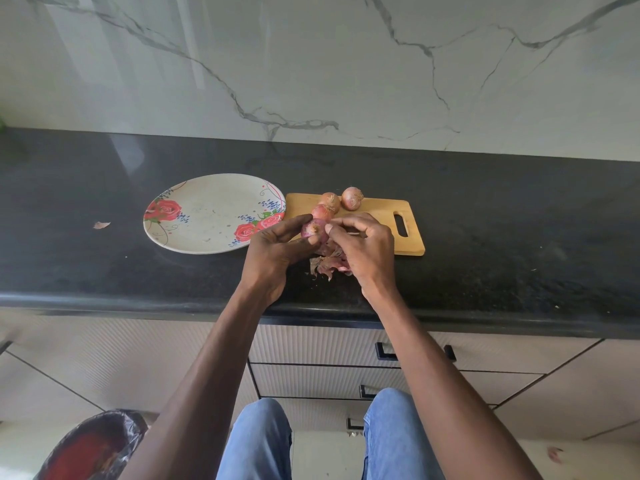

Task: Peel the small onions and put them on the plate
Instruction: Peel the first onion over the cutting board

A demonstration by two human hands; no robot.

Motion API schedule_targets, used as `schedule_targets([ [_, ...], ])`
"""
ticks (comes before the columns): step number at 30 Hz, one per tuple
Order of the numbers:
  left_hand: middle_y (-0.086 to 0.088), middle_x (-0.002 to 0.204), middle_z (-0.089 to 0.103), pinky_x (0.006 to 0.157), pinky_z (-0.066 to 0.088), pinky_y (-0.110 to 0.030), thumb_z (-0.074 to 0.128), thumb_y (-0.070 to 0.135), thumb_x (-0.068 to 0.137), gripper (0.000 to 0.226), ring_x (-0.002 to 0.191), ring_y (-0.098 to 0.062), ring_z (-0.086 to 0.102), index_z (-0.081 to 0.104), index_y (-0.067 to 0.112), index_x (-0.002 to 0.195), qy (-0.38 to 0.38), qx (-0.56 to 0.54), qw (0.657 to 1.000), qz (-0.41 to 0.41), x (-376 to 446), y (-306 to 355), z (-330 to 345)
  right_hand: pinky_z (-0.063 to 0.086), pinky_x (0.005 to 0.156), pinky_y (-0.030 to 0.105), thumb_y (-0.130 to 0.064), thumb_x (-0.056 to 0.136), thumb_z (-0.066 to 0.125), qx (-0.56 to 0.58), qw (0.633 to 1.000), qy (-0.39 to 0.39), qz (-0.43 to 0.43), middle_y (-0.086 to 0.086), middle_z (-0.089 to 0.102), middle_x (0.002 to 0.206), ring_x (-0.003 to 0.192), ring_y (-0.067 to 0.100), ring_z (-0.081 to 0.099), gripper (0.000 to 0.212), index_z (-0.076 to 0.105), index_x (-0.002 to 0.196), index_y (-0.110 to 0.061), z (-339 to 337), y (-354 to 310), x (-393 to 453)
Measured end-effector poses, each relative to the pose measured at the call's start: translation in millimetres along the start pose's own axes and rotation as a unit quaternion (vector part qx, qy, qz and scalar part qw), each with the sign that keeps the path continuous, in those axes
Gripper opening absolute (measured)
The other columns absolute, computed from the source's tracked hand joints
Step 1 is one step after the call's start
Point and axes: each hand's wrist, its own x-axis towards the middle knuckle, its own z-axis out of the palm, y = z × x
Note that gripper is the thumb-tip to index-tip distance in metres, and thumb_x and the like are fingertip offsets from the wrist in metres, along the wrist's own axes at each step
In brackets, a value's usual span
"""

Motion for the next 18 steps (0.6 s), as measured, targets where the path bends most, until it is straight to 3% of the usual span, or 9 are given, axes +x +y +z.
schedule_targets([
  [2, -0.014, 0.111, 0.075, 0.086, 0.061, -0.039, 0.077, 0.004, 0.069, 0.039, 0.103, -0.032, 0.072, 0.073, 0.008, 0.107, 0.002, 0.007, 1.0, 0.008, -0.1, -0.5, -0.5, 0.059, 0.08, 0.03, -0.015, 0.082, 0.082, -0.023, 0.999, -0.014, -0.021, -0.008, 0.071, 0.095, 0.093, 0.011, 0.069, 0.017, 0.08, 0.096, -0.006, 0.3, 0.2, 0.8],
  [5, -0.012, 0.111, 0.076, 0.091, 0.059, -0.043, 0.078, 0.005, 0.069, 0.04, 0.105, -0.031, 0.072, 0.073, 0.009, 0.108, 0.013, 0.022, 1.0, 0.014, -0.7, -1.5, 0.1, 0.055, 0.077, 0.018, -0.011, 0.082, 0.082, -0.039, 0.998, -0.017, -0.038, -0.014, 0.066, 0.09, 0.088, 0.002, 0.066, 0.018, 0.079, 0.098, -0.004, 1.1, 0.1, 0.8],
  [9, -0.012, 0.112, 0.075, 0.097, 0.055, -0.051, 0.08, 0.007, 0.068, 0.04, 0.108, -0.032, 0.071, 0.074, 0.011, 0.108, 0.019, 0.033, 0.999, 0.014, 0.0, -2.3, -1.1, 0.059, 0.074, 0.025, -0.008, 0.085, 0.078, -0.066, 0.995, -0.002, -0.07, -0.006, 0.068, 0.089, 0.084, 0.008, 0.067, 0.01, 0.078, 0.094, -0.004, 4.0, 1.6, -1.1],
  [13, -0.013, 0.114, 0.074, 0.099, 0.053, -0.052, 0.081, 0.009, 0.069, 0.039, 0.111, -0.034, 0.069, 0.075, 0.012, 0.108, 0.013, 0.04, 0.999, 0.015, 0.1, -2.8, -3.4, 0.048, 0.068, 0.012, -0.005, 0.084, 0.076, -0.12, 0.984, -0.011, -0.131, 0.003, 0.066, 0.086, 0.074, 0.009, 0.059, 0.005, 0.072, 0.082, -0.002, 7.8, 1.1, -3.9],
  [18, -0.013, 0.113, 0.075, 0.092, 0.058, -0.044, 0.079, 0.007, 0.07, 0.04, 0.107, -0.036, 0.071, 0.073, 0.01, 0.109, -0.001, 0.033, 0.999, 0.011, -1.4, -1.1, -1.2, 0.045, 0.064, 0.013, -0.006, 0.087, 0.074, -0.139, 0.983, -0.015, -0.12, 0.005, 0.062, 0.084, 0.073, 0.011, 0.055, 0.011, 0.063, 0.081, -0.005, 9.9, 0.9, -4.4],
])
